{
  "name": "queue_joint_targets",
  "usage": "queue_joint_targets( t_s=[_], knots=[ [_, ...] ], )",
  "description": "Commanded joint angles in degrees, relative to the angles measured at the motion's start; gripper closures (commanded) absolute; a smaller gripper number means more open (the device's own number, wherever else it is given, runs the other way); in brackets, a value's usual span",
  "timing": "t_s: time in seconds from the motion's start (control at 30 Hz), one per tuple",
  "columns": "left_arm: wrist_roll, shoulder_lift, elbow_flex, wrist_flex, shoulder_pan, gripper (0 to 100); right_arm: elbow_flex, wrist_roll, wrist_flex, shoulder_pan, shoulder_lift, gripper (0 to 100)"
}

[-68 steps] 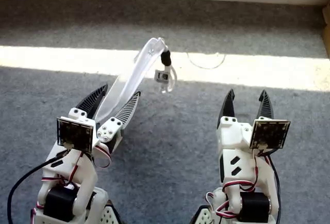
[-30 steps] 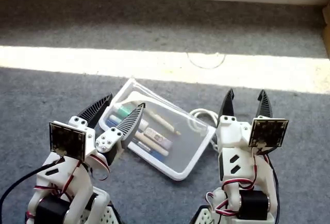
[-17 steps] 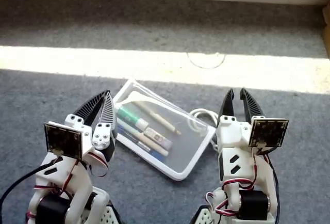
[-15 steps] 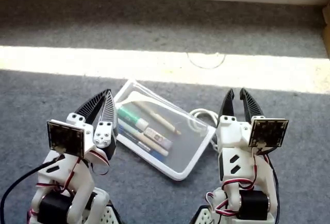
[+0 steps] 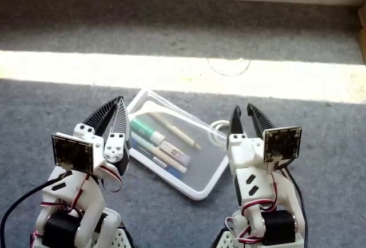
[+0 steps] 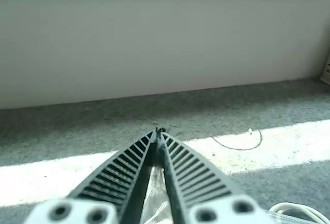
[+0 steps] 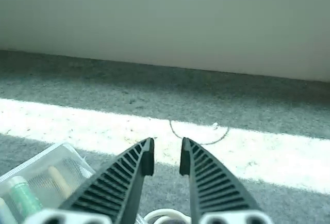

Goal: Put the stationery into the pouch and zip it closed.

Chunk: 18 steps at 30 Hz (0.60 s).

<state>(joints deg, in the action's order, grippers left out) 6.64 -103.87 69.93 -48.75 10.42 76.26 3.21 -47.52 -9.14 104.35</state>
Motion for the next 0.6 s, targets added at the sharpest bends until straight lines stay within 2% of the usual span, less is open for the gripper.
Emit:
queue_joint_targets(
  t_s=[0.0,0.1,0.23,0.57],
  knots=[
    [0.3,-0.5,-0.4,1.3,-0.8,99,-1.0,-0.4,0.0,-1.5,0.7,94.0],
    [0.3,-0.5,-0.4,1.3,-0.8,99,-1.0,0.1,-0.2,-1.7,0.7,97.5],
    [0.3,-0.5,-0.3,1.3,-0.8,99,-1.2,0.1,-3.5,-1.7,0.7,97.9],
    [0.3,-0.4,0.4,2.1,-0.8,99,-1.2,-0.4,-3.9,-1.7,1.1,99.5]
  ],
)
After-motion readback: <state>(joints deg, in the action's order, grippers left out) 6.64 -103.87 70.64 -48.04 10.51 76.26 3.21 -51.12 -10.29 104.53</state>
